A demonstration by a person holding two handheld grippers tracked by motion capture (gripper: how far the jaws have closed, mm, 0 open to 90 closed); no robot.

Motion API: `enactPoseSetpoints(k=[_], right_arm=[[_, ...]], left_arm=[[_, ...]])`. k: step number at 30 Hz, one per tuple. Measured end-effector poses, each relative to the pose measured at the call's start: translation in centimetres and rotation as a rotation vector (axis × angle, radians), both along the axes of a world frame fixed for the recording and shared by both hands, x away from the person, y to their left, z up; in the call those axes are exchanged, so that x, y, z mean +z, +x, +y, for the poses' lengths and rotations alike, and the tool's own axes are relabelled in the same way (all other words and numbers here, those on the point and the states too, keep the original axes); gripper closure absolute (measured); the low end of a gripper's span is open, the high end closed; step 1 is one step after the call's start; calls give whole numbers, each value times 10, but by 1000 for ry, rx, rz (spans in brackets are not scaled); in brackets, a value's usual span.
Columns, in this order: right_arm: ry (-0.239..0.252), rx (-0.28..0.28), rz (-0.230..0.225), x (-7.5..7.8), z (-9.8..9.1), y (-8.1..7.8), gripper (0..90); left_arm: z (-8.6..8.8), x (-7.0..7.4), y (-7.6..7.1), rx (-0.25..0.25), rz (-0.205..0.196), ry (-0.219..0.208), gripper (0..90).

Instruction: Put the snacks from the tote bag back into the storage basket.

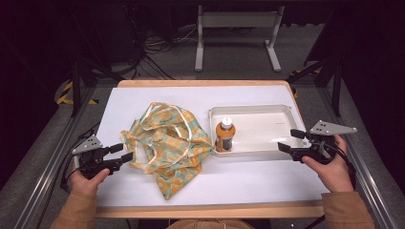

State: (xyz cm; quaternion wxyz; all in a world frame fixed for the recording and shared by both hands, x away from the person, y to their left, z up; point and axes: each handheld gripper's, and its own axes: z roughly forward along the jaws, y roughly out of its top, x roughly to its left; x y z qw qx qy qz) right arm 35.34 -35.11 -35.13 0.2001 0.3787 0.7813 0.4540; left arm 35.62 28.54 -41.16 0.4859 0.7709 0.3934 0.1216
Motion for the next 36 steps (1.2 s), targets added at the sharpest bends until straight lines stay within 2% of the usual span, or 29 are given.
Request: enactPoseSetpoints(k=[3, 6, 12, 17, 23, 25, 30, 36], right_arm=[[12, -10, -1, -6, -1, -2, 249], [-19, -18, 18, -12, -2, -3, 249], [14, -49, -19, -26, -3, -9, 255], [17, -57, 17, -43, -3, -7, 253], [7, -56, 50, -54, -1, -6, 253], [4, -51, 63, -57, 0, -5, 253], [-47, -41, 86, -62, 7, -3, 254], [-56, -45, 108, -64, 9, -1, 255]], left_arm=[[-1, -1, -1, 3, 4, -6, 389], [-1, -2, 0, 4, 4, -1, 388], [-2, -4, 0, 5, -4, 8, 389], [-2, -5, 0, -8, -20, 14, 388], [-1, -7, 1, -6, -8, -1, 388], [-1, -7, 1, -6, -4, -3, 387], [-1, -8, 2, -6, -2, -4, 387], [-1, -8, 2, -4, 1, -6, 386]])
